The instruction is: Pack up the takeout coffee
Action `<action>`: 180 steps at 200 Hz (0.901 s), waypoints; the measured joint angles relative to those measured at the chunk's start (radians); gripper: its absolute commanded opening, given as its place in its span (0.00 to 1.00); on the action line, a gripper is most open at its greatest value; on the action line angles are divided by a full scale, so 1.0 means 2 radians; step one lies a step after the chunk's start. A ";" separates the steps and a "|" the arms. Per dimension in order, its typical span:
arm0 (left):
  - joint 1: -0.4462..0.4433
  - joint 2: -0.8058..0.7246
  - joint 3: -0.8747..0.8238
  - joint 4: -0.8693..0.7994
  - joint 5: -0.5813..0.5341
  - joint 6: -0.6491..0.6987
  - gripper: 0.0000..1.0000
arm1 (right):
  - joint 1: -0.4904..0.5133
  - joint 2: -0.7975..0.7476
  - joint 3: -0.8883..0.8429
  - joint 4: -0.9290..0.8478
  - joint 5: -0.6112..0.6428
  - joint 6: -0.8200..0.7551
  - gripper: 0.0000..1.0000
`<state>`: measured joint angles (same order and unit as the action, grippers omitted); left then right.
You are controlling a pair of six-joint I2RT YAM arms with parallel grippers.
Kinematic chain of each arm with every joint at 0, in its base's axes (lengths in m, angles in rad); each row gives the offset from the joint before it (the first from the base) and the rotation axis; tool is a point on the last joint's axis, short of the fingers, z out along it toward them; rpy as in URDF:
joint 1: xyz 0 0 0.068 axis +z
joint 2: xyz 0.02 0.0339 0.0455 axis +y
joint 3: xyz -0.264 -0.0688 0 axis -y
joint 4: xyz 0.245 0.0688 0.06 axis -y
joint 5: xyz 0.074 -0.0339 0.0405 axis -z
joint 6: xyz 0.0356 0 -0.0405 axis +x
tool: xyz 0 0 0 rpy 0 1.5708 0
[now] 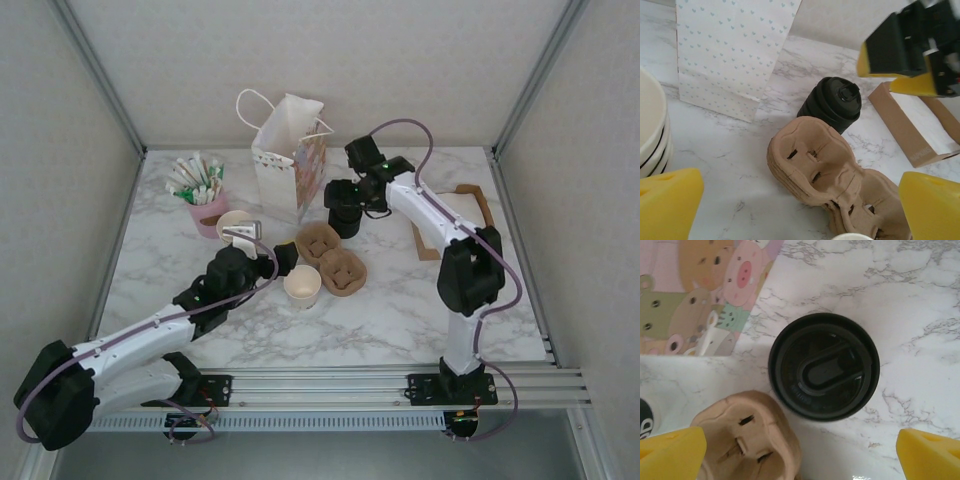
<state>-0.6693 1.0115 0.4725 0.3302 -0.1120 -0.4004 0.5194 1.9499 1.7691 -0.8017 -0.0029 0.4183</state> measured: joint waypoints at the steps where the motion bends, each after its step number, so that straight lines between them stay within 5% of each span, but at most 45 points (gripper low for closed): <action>1: 0.000 -0.001 -0.001 0.001 0.000 0.000 1.00 | 0.000 0.001 0.001 0.000 0.000 0.000 0.99; 78: 0.003 -0.018 -0.006 0.020 0.002 0.000 1.00 | -0.008 0.077 0.077 -0.037 -0.003 0.000 0.92; 180: 0.003 -0.015 -0.006 0.021 0.002 0.000 1.00 | -0.008 0.086 0.083 -0.056 0.001 0.000 0.90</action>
<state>-0.6636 0.9821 0.4599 0.3714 -0.1074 -0.3996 0.5026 2.1223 1.9358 -0.9127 -0.0013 0.4183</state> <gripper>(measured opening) 0.996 0.905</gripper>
